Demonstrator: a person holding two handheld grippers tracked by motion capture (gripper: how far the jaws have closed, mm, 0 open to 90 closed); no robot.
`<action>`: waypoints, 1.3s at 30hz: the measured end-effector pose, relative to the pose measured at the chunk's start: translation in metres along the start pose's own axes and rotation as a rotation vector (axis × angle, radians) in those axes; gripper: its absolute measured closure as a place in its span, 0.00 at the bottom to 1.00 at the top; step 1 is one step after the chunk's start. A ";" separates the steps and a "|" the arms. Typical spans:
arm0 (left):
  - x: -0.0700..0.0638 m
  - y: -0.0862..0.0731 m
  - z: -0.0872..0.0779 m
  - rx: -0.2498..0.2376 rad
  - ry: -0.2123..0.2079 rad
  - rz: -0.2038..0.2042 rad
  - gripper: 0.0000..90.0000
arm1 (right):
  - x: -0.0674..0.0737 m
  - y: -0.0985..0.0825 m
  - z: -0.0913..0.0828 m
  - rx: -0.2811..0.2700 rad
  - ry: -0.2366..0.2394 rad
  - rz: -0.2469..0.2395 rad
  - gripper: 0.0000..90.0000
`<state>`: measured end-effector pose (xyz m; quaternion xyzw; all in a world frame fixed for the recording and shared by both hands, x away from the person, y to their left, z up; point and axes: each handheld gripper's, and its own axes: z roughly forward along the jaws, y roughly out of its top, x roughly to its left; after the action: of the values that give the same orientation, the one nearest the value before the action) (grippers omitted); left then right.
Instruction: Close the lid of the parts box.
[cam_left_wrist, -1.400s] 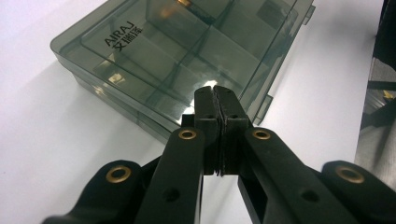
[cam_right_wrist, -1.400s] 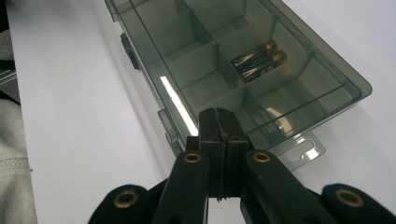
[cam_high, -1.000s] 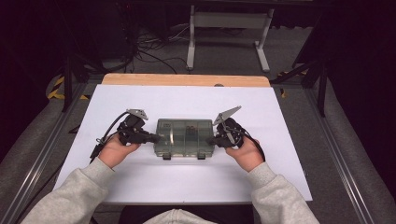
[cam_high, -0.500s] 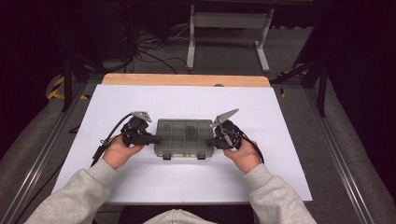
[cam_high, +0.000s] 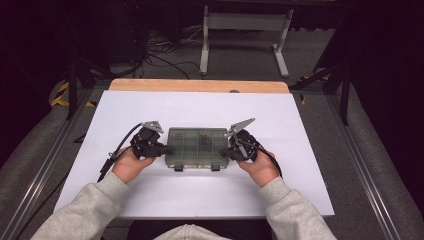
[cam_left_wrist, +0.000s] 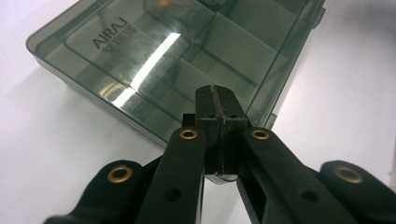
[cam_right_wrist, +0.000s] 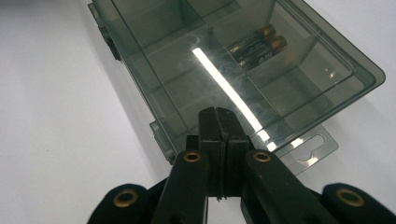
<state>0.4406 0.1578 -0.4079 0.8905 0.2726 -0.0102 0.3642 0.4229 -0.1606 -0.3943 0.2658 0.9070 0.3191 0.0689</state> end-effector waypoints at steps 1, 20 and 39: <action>-0.001 0.000 0.000 0.003 0.009 0.008 0.99 | 0.000 0.000 0.000 0.000 0.000 0.000 1.00; -0.001 -0.007 0.007 -0.046 0.027 -0.005 0.99 | 0.001 -0.005 0.006 -0.033 -0.015 -0.009 1.00; -0.010 -0.010 -0.024 -0.218 0.015 0.000 0.52 | 0.010 -0.001 -0.014 -0.173 -0.056 -0.055 0.60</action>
<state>0.4224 0.1749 -0.3946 0.8457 0.2746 0.0261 0.4568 0.4103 -0.1633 -0.3837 0.2427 0.8808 0.3866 0.1258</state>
